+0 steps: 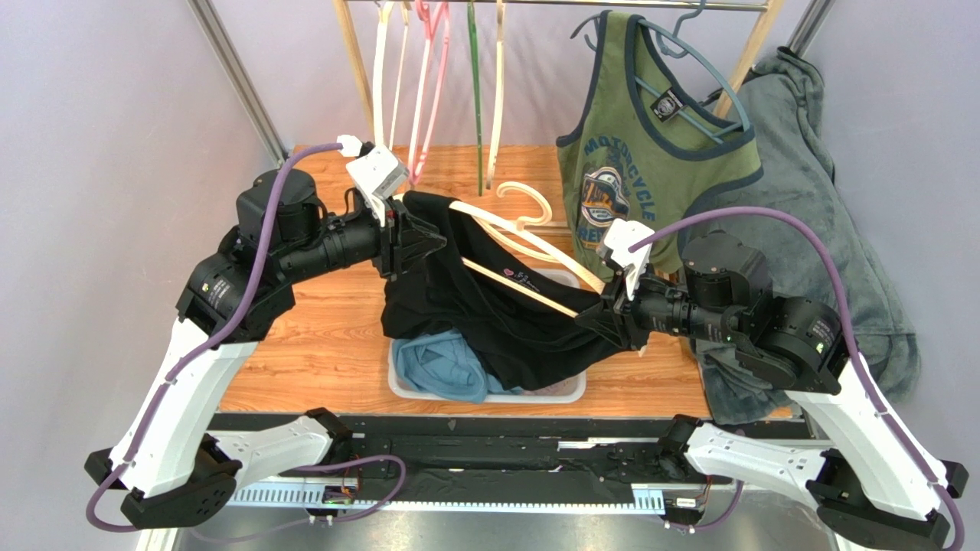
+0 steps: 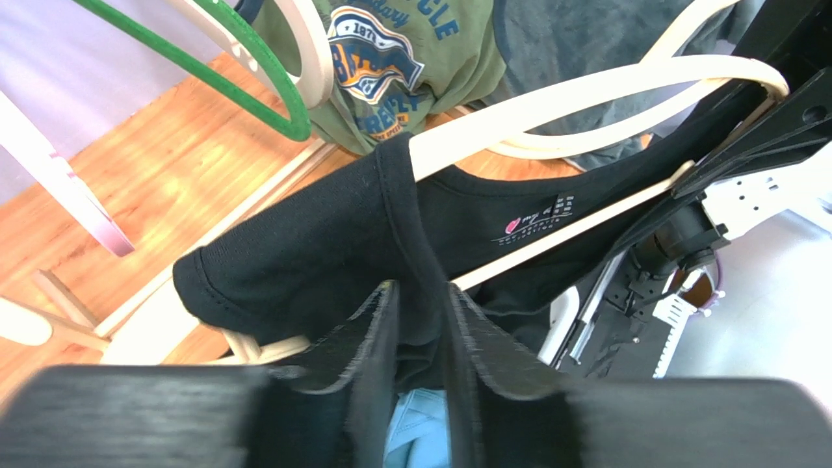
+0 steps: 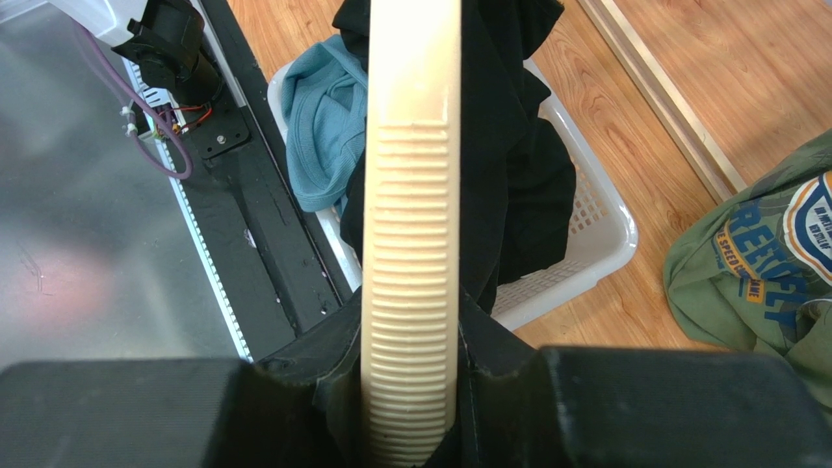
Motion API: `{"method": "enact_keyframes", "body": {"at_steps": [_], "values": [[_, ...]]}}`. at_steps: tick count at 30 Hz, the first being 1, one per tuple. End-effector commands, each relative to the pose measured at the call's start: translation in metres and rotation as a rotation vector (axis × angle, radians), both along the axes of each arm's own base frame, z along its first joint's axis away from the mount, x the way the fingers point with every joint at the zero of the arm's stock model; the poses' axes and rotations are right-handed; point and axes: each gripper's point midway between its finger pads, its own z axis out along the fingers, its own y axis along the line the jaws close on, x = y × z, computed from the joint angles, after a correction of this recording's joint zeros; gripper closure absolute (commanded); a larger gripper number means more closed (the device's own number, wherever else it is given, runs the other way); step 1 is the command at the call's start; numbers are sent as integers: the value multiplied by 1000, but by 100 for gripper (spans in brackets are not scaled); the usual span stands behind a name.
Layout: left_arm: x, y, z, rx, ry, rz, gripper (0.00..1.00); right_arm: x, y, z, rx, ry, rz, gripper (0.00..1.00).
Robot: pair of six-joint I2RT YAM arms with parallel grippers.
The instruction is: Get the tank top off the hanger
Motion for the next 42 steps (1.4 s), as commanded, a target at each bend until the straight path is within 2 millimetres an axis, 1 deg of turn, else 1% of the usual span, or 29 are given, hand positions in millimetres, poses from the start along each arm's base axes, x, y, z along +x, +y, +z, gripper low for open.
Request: {"method": "enact_keyframes", "body": {"at_steps": [1,2,4,5,6,11,12,14,17,19,20,21,22,23,24,26,29,32,35,40,42], "values": [[0,-2,11,-36,-31,-9,77,3,3,33,93,-77,-13,100],[0,-2,10,-35,-30,-7,80,3,3,34,96,-77,-14,100],[3,-2,10,-36,-24,0,88,2,3,35,96,-76,-14,100],[3,-2,11,-38,-27,2,93,2,2,35,96,-79,-15,100],[3,-2,13,-42,-27,4,100,2,3,34,93,-74,-18,100],[3,5,22,-57,-36,28,100,1,-5,32,87,-79,-39,100],[2,9,25,-62,-44,37,100,1,-7,28,75,-75,-44,100],[0,16,34,-73,-76,55,100,-2,-14,26,72,-78,-58,100],[0,26,42,-84,-96,87,100,-6,-22,21,60,-73,-68,100],[0,28,42,-89,-90,95,100,-7,-25,20,60,-70,-74,100],[-4,25,37,-90,-76,70,100,-8,-25,20,60,-70,-74,100],[-6,22,34,-98,-60,54,97,-8,-25,21,62,-69,-73,100],[-12,16,30,-106,-38,8,77,-8,-25,22,66,-68,-74,100],[-14,12,22,-103,-9,-17,24,-8,-24,22,66,-69,-72,100],[-16,9,19,-113,13,-33,1,-7,-23,24,69,-70,-74,100],[-22,2,8,-114,55,-81,1,-7,-22,28,83,-76,-71,100],[-25,-4,-2,-116,97,-122,1,-7,-19,33,99,-79,-63,100],[-21,-10,-6,-114,118,-136,1,-7,-16,37,113,-83,-53,100],[-13,-14,-6,-111,129,-133,1,-6,-12,37,117,-77,-44,100],[-4,-18,1,-115,119,-123,1,-6,-7,36,123,-70,-33,100],[0,-18,0,-109,115,-109,3,-7,-7,37,127,-74,-30,100]]}}
